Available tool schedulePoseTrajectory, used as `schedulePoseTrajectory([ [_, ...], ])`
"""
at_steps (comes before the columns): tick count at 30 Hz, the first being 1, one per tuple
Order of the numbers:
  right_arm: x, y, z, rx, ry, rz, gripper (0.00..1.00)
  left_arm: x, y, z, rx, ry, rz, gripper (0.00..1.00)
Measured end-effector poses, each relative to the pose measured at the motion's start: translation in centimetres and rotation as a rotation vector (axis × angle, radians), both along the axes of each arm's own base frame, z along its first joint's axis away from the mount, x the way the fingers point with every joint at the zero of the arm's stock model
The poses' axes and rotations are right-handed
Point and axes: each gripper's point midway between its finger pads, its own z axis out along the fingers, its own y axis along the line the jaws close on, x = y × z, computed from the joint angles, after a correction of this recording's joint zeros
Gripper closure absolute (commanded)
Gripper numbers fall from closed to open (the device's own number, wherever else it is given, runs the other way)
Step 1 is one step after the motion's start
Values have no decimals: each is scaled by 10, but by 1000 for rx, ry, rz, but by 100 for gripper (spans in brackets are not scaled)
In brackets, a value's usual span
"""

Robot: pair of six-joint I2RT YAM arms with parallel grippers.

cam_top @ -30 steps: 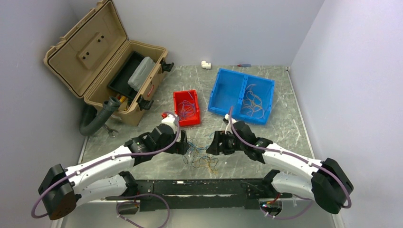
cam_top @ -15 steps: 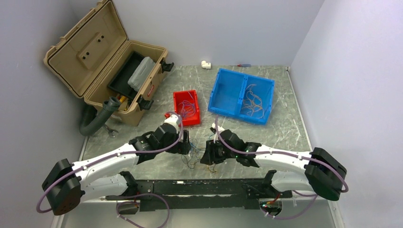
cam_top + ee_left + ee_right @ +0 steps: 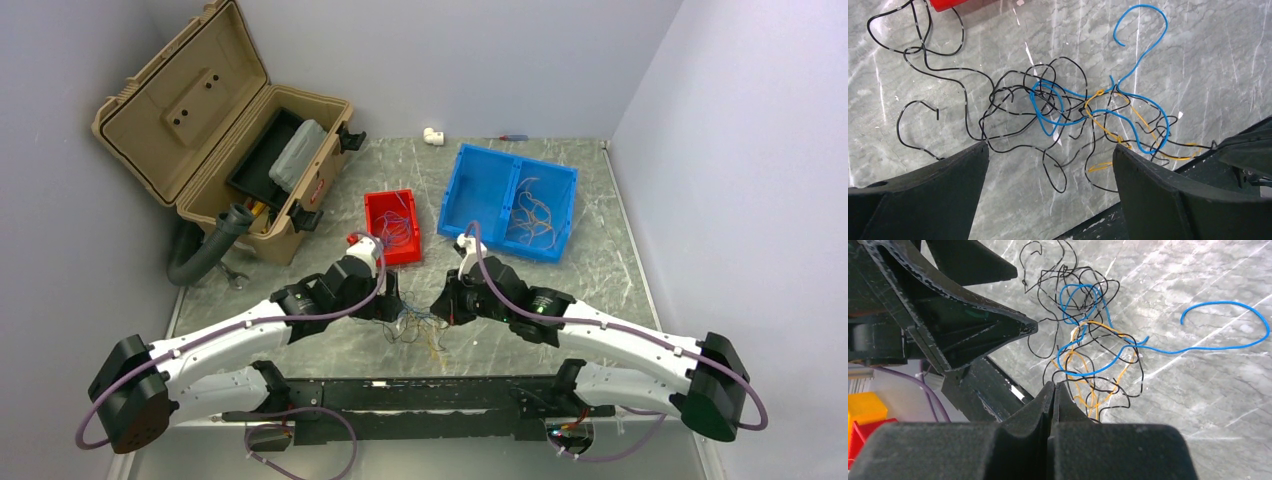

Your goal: Untangle the cables

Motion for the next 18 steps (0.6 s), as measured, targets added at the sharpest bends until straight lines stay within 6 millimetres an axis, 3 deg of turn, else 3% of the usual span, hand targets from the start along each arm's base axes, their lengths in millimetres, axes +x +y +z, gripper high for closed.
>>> schedulePoseTrajectory([
  [10, 7, -19, 20, -55, -57, -48, 100, -3, -7, -4, 9, 18, -48, 10],
  [14, 14, -20, 56, -17, -125, -67, 100, -2, -9, -11, 21, 35, -53, 13],
  [18, 20, -25, 87, 14, -190, -96, 100, 0, -16, -31, 44, 80, -55, 25],
])
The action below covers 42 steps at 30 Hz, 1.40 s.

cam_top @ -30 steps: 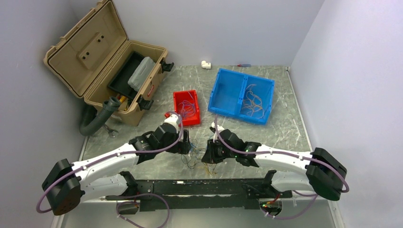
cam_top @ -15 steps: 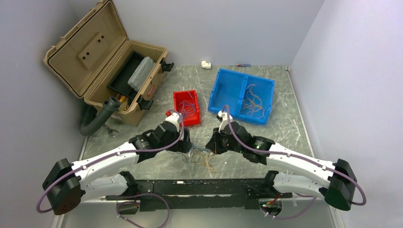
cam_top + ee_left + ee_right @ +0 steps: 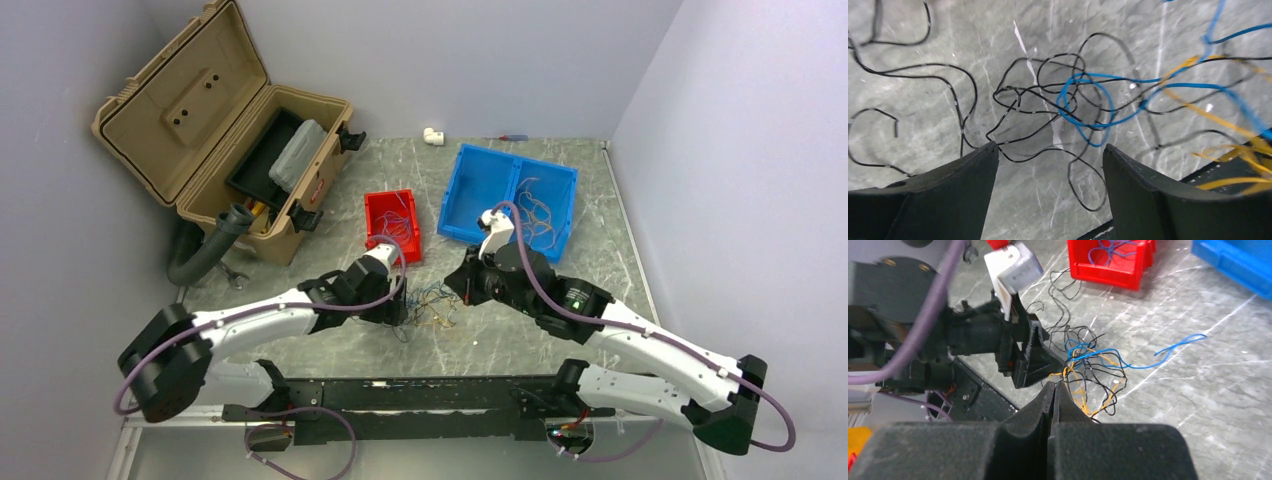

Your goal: Untangle the cables

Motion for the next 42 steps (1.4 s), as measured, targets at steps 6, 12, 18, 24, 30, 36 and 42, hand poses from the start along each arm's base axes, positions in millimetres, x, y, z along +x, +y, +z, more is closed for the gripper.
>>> schedulePoseTrajectory([
  [6, 16, -30, 14, -82, -45, -145, 100, -7, -1, -29, 37, 88, 10, 59],
  [12, 37, -109, 25, -202, -105, -483, 100, 1, 8, -3, -1, 12, 50, 74],
  [18, 49, -196, 31, -257, -128, -812, 100, 21, 41, 41, -53, -108, 150, 66],
  [24, 47, -210, 8, -278, -87, -839, 100, 27, 66, 54, -45, -145, 207, 33],
  [30, 46, -188, -14, -270, -29, -727, 100, 24, 59, 36, -28, -78, 169, 18],
  [36, 47, -175, -14, -238, -17, -671, 100, 12, 34, -3, 10, 69, 67, 10],
  [42, 47, -169, -15, -218, -14, -648, 100, 17, -41, 23, 6, 34, -104, 8],
])
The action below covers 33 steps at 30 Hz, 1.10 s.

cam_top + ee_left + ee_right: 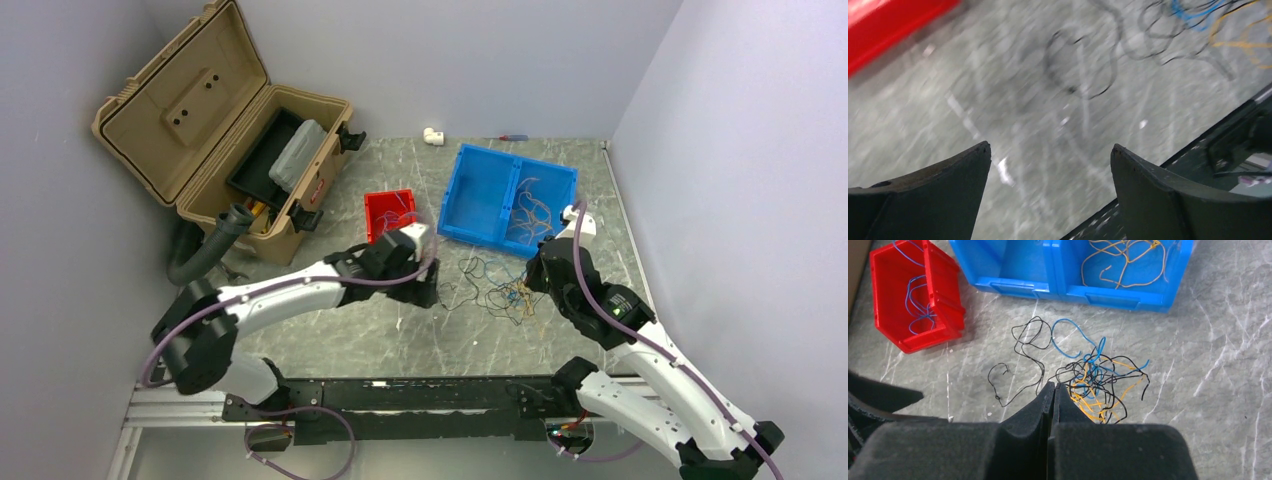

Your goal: Untangle the cables

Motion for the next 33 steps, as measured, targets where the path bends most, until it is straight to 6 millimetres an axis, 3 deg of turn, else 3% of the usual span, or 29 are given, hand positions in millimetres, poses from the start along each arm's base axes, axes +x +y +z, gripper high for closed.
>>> schedulePoseTrajectory([
  [3, -1, 0, -2, 0, 3, 2, 100, 11, -41, 14, -30, -31, -51, 9],
  [6, -2, 0, 0, 7, -5, 3, 100, 18, -72, 7, -19, -24, -83, 10],
  [12, -5, 0, 6, 35, -24, 16, 100, 14, -95, -34, 104, 7, -160, 11],
  [15, -6, 0, 5, 39, -25, 18, 100, 13, -106, -40, 166, -7, -200, 14],
  [17, -7, 0, 4, 40, -24, 19, 100, 13, -112, -41, 190, -25, -217, 24],
  [19, -7, 0, 4, 40, -24, 19, 100, 13, -115, -42, 215, -35, -224, 43],
  [23, -8, -1, 0, 40, -20, 15, 100, 11, -107, -52, 276, -27, -220, 94],
  [24, -8, -1, -2, 39, -17, 10, 100, 10, -103, -55, 291, -20, -219, 100],
  [27, -9, -4, -10, 40, -5, -15, 99, 9, -96, -59, 309, -14, -214, 100],
  [30, -10, -6, -20, 41, 14, -36, 46, 6, -80, -60, 329, -9, -204, 100],
  [33, -13, -5, -37, 32, 50, -31, 21, 2, -61, -42, 328, -30, -189, 100],
])
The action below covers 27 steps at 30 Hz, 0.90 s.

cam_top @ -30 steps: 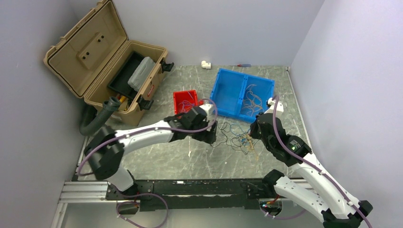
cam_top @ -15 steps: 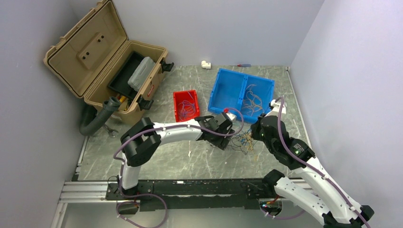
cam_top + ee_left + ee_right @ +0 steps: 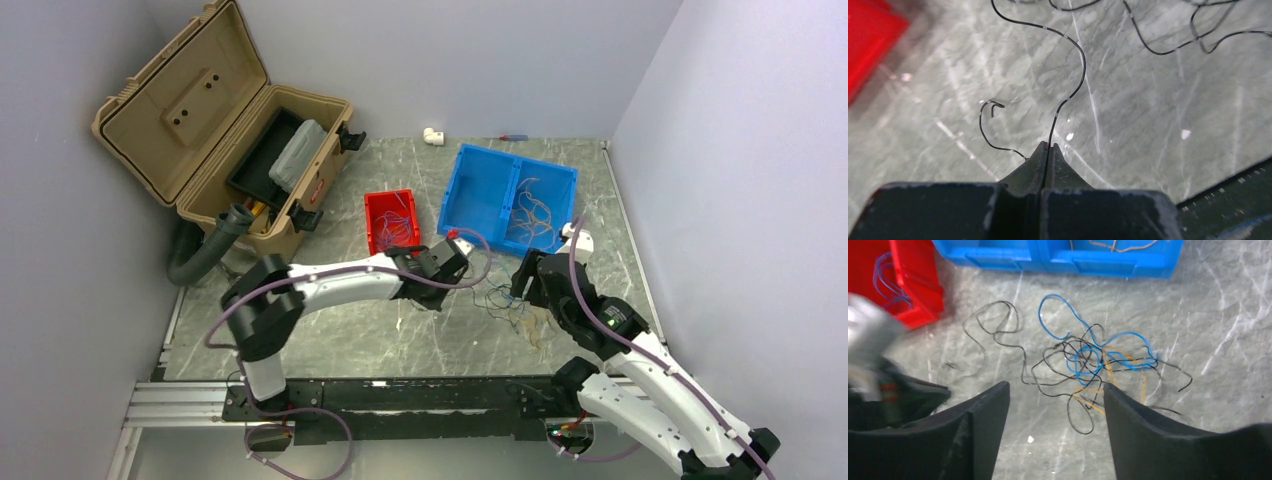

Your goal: Untangle the cables

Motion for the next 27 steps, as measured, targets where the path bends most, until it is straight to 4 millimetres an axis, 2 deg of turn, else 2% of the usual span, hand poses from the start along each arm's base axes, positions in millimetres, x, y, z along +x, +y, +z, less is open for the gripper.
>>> schedulePoseTrajectory([
  [4, -6, 6, -17, 1, 40, 44, 12, 5, 11, 49, -75, -77, 18, 100],
  [7, -7, 14, -19, 18, 46, 94, 5, 11, 19, 91, -154, -144, 37, 100],
  [11, -4, 28, -21, 24, 62, 159, 2, 17, 37, 127, -225, -199, 69, 100],
  [14, -2, 36, -34, 7, 113, 184, 1, 20, 52, 135, -243, -217, 97, 100],
  [18, 1, 43, -55, -22, 194, 198, 1, 22, 76, 136, -248, -224, 138, 100],
  [27, 3, 47, -79, -20, 244, 171, 5, 26, 113, 131, -244, -230, 221, 100],
])
